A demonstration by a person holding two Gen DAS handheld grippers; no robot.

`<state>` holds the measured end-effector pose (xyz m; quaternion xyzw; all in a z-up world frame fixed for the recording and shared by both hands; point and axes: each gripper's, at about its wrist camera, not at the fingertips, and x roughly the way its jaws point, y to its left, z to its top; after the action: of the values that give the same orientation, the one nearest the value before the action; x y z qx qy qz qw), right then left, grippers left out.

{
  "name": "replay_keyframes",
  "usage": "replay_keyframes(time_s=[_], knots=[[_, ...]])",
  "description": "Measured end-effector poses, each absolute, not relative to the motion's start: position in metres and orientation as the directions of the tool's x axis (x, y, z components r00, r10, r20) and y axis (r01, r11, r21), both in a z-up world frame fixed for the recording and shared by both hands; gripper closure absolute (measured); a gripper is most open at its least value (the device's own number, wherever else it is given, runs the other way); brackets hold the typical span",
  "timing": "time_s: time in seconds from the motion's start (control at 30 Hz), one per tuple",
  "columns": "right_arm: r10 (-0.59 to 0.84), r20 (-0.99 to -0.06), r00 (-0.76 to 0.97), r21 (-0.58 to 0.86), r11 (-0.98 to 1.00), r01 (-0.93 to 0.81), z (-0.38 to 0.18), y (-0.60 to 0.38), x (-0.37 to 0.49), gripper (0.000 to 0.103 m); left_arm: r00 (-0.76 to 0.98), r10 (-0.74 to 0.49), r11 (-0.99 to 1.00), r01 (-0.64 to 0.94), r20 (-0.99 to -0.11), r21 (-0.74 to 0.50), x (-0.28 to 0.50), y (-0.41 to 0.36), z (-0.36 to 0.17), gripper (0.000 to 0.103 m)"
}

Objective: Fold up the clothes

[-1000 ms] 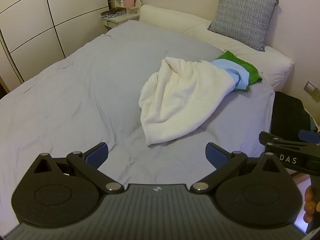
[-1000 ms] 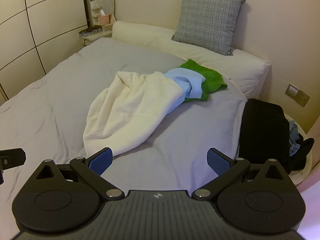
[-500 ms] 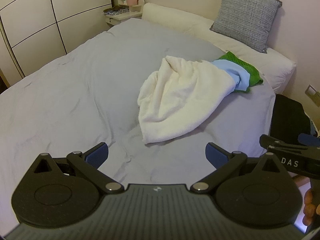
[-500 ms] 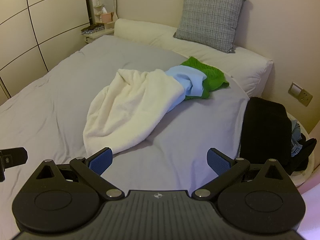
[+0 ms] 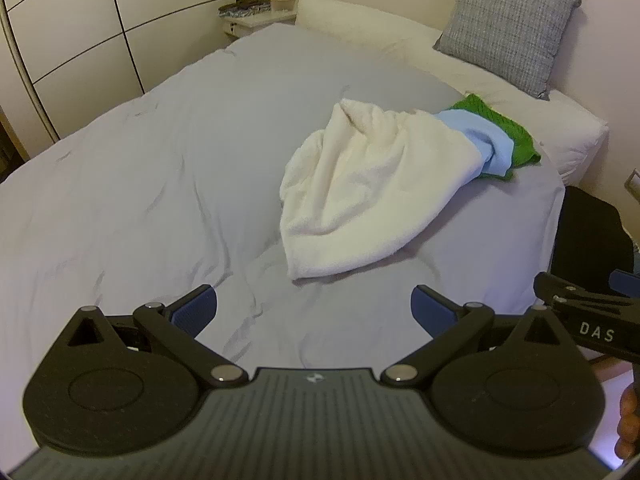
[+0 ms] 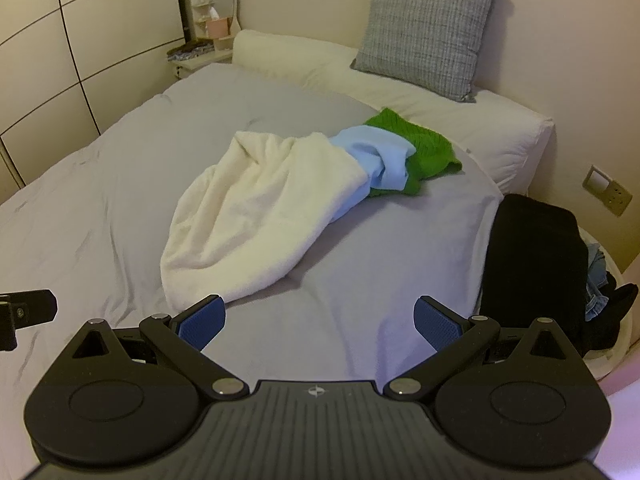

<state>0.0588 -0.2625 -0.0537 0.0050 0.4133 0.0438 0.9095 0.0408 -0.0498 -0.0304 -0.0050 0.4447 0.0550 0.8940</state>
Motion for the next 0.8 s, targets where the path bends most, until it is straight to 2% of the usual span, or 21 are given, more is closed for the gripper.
replay_keyframes(time_s=[0.43, 0.8], knots=[[0.058, -0.783, 0.620, 0.037, 0.998, -0.046, -0.065, -0.262, 0.064, 0.000, 0.563, 0.065, 0.997, -0.072, -0.824, 0.029, 0.051, -0.041, -0.042, 0.001], [0.029, -0.770, 0.637, 0.062, 0.998, 0.029, -0.057, -0.229, 0.066, 0.000, 0.565, 0.039, 0.999, -0.007, -0.824, 0.042, 0.067, 0.002, -0.036, 0.001]])
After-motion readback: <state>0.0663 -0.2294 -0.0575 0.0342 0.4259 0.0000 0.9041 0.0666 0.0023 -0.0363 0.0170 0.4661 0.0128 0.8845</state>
